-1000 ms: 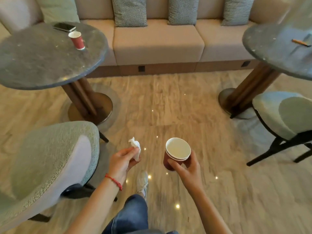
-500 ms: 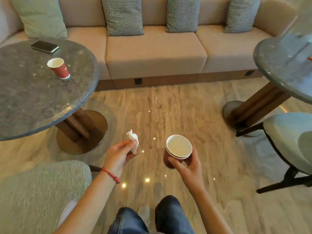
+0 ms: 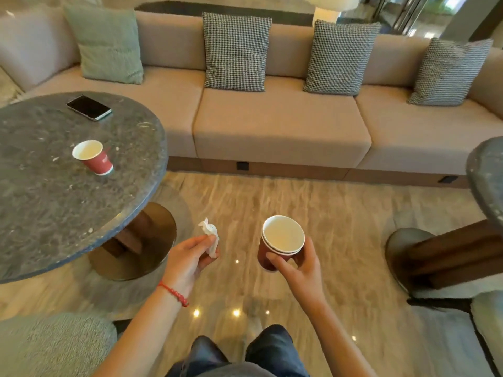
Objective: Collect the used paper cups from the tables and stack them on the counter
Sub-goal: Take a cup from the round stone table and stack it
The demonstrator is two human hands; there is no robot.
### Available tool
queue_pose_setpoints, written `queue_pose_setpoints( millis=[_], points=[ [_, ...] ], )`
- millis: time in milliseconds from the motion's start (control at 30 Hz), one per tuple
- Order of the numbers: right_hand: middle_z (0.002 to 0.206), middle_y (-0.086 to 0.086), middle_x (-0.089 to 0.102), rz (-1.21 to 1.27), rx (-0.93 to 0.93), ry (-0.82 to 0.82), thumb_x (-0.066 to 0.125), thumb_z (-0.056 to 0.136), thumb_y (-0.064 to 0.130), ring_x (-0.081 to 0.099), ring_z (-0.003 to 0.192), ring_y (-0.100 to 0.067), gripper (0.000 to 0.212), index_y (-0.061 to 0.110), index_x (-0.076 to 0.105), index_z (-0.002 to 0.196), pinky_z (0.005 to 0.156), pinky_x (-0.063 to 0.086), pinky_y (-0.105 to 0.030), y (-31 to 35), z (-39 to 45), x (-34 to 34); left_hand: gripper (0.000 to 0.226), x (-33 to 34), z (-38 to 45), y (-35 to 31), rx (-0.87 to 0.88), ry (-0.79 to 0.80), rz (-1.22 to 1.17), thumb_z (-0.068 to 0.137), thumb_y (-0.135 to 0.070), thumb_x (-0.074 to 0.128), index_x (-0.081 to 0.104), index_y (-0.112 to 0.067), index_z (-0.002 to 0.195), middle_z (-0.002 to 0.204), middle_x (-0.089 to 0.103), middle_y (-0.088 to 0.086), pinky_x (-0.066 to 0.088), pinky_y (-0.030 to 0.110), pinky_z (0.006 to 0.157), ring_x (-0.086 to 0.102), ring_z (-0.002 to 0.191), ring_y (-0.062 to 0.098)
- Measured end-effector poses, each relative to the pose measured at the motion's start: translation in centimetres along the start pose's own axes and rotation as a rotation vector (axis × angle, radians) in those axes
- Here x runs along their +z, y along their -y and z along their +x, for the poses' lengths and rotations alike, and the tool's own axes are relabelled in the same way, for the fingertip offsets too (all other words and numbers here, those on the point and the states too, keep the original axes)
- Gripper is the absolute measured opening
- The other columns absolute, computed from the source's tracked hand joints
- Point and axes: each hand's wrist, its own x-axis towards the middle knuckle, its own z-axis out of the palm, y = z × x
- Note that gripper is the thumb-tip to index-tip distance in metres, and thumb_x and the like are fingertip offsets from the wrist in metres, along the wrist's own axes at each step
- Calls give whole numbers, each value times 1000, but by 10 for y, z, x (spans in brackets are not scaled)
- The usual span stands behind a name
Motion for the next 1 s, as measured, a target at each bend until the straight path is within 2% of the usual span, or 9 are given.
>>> queue_pose_setpoints(
  millis=[133,267,400,567,667,833,933,1000],
  points=[
    [107,21,64,-36,9,87,84,66,20,60,101,4,61,41,50,112,80,49,-12,14,64,8,9,22,34,-23,22,-60,-47,80,-9,66,71,-5,74,74,70,8,55,23,58,65,72,15],
    [107,22,64,-27,5,135,83,67,22,60,101,1,60,41,51,113,78,50,-14,12,120,30,12,28,76,-37,8,-117,-90,79,-9,66,71,-7,68,71,69,7,54,23,58,65,72,16],
    [107,27,62,-21,16,171,81,60,34,60,101,3,60,42,51,112,77,48,-10,15,173,64,13,28,123,-65,28,-140,-100,80,-8,65,70,-7,68,63,67,3,54,24,58,63,69,14],
    [107,20,64,-36,12,200,84,65,26,60,102,0,59,42,52,111,78,50,-13,24,240,115,15,18,186,-112,32,-138,-110,86,-6,58,63,-1,73,71,61,9,54,19,55,58,71,16],
    [108,21,63,-64,-10,251,84,65,28,60,103,1,59,44,51,111,78,50,-13,36,274,147,14,8,217,-137,43,-177,-145,84,-7,61,65,-1,73,69,63,8,54,20,55,60,70,17],
    [108,23,61,-81,-30,343,83,67,25,58,102,5,59,45,49,111,77,49,-9,50,315,195,15,-13,250,-162,22,-265,-229,81,-7,65,72,-7,67,68,70,7,54,31,68,64,73,19],
    [111,22,60,-93,-21,430,83,67,28,57,103,7,61,45,47,113,77,48,-7,57,334,223,25,-28,259,-170,46,-306,-269,82,-8,64,75,-12,59,66,71,5,54,25,61,66,70,15],
    [112,21,60,-93,-23,491,84,66,26,57,103,8,62,45,47,113,76,48,-7,60,349,244,25,-37,263,-175,67,-351,-296,82,-8,64,75,-14,61,64,71,4,54,21,56,67,63,12]
  ],
)
